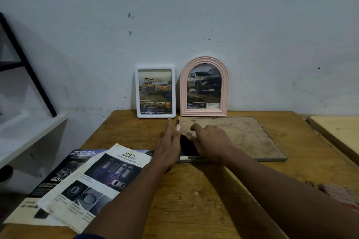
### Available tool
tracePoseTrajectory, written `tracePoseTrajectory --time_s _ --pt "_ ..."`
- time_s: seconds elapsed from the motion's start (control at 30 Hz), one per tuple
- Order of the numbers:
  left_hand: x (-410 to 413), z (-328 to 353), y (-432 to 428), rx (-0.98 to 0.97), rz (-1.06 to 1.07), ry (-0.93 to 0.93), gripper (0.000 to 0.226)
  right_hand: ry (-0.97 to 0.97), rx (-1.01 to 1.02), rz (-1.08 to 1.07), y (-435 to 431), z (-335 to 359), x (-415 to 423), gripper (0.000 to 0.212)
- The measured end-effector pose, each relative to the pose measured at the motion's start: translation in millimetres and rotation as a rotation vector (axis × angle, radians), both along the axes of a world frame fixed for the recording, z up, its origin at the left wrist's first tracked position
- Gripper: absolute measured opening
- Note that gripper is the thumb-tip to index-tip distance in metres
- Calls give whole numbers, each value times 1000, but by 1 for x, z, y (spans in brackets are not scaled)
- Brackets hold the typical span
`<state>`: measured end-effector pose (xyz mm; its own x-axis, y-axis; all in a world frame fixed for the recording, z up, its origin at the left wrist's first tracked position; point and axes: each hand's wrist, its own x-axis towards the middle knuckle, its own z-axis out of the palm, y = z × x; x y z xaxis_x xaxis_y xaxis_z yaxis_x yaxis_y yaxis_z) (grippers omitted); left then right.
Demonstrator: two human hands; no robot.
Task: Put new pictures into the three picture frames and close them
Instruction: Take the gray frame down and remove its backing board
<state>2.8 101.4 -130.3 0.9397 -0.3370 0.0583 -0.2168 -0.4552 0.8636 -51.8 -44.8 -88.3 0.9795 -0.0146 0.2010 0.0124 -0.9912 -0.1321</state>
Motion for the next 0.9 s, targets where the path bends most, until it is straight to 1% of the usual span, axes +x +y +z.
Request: tracePoseTrajectory --time_s 0.07,0.23,0.33,0.47,0.53,0.6,0.7,0.8,0.87,0.9 --pt "-2 0 0 38 -14 1 78 -21 -6 -3 2 0 -1 43" --pt "-6 7 0 155 -11 83 81 -92 -12 -33 6 1 -2 43" --pt "-7 10 -1 176 -13 77 84 -196 -9 -71 3 8 1 38" --pt "-7 8 -1 210 -15 73 90 -290 61 -115 -3 22 -1 33" --pt "-6 8 -2 236 -25 52 94 -345 49 -133 -5 30 -3 28" --pt "-6 10 -3 249 -35 61 95 -394 82 -142 -12 44 -7 23" --pt "-6 10 -5 224 -45 58 91 -469 136 -146 -29 70 -19 19" --pt "-4 15 -9 197 -37 81 99 -583 200 -124 -51 92 -36 20" --pt "-3 21 -14 106 -41 120 100 -590 219 -89 -61 99 -46 24" --pt "0 24 -18 10 -37 138 100 -578 213 -79 -63 100 -51 25"
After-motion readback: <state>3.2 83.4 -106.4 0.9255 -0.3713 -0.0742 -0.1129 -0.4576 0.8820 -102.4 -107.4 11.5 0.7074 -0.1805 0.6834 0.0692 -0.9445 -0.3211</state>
